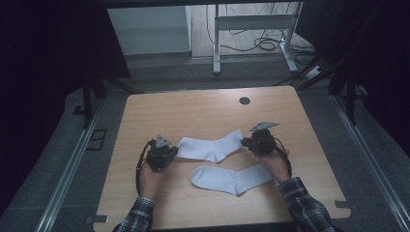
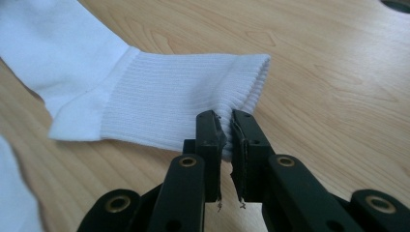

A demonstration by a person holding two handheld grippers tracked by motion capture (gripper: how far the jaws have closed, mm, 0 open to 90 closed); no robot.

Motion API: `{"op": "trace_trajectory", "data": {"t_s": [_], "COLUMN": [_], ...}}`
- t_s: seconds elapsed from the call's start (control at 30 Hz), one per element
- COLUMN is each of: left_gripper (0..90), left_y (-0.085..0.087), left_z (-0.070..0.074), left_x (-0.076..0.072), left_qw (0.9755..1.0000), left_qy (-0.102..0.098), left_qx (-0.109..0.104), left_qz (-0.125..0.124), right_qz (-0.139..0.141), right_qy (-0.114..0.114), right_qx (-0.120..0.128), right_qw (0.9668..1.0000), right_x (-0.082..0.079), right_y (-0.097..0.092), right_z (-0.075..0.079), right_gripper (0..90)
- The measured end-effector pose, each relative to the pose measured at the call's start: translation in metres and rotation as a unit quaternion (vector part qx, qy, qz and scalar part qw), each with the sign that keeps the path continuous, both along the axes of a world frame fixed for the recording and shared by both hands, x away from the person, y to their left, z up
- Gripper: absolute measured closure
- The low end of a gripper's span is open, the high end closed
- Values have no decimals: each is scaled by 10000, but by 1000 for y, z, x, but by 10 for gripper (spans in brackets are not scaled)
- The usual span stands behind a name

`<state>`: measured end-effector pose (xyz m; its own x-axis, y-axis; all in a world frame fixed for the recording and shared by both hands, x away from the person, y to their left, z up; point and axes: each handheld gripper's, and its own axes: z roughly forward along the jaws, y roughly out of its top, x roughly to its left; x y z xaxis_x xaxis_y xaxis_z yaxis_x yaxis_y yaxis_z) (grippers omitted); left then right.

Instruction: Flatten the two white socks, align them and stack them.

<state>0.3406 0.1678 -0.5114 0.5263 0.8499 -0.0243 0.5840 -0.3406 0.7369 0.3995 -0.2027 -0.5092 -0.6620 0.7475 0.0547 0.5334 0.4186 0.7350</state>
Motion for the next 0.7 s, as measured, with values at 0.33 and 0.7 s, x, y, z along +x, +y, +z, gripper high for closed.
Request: {"op": "trace_trajectory", "data": {"t_s": [0.33, 0.7], "left_gripper": [861, 861], "left_y": [-8, -18], "left_z": [14, 18], "left_x": [-22, -50], "left_qw": [9994, 9979], "left_qy": [-215, -281], "left_qx": [-95, -172], "left_qz": [-257, -562], "right_qz": [74, 180], "right_qy": [-89, -155], "right_qx": [191, 255], "right_qw": [9998, 9994], "right_x": [-27, -63], "right_y": [-21, -45], "right_z": [20, 33], "right_gripper": [818, 817]}}
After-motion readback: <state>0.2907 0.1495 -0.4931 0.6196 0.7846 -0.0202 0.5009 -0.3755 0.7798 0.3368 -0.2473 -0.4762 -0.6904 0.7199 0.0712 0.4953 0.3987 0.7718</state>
